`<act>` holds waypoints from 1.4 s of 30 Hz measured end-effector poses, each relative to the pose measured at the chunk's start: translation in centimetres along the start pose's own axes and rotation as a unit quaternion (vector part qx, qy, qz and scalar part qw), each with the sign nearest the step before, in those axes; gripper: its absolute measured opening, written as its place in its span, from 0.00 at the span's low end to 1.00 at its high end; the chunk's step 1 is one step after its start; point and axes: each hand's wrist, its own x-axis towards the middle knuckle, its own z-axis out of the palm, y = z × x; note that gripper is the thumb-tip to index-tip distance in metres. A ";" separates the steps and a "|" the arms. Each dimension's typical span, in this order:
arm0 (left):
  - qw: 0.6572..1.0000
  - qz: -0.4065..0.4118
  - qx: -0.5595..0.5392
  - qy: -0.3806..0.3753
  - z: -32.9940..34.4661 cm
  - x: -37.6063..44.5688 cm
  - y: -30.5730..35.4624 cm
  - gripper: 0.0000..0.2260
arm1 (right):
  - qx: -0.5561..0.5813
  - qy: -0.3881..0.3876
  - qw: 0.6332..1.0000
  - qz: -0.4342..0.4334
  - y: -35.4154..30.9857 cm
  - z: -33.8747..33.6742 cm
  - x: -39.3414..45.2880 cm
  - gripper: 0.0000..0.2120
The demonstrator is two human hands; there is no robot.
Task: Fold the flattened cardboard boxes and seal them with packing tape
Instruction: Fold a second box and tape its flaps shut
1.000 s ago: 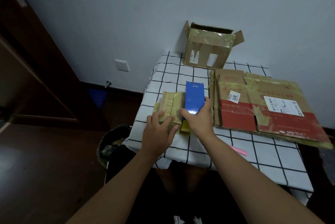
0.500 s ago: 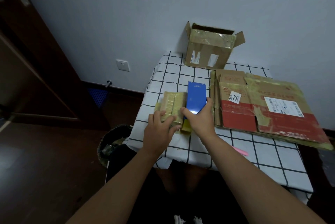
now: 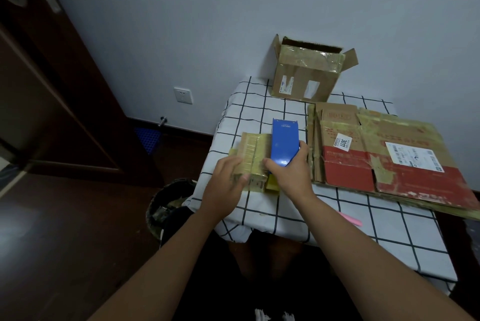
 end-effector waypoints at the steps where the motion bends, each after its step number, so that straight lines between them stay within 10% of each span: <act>1: 1.000 -0.012 -0.012 0.005 -0.2 0.0 -0.2 0.21 | 0.001 -0.001 1.000 -0.001 0.0 0.0 0.0 0.39; 26: 0.999 0.020 0.034 0.006 -0.5 0.5 -0.6 0.12 | -0.011 0.011 1.000 -0.005 -0.1 0.2 -0.3 0.39; 42: 0.981 -0.180 -0.036 0.060 0.4 -1.5 0.7 0.06 | -0.009 0.003 1.000 -0.004 -0.2 0.2 -0.3 0.38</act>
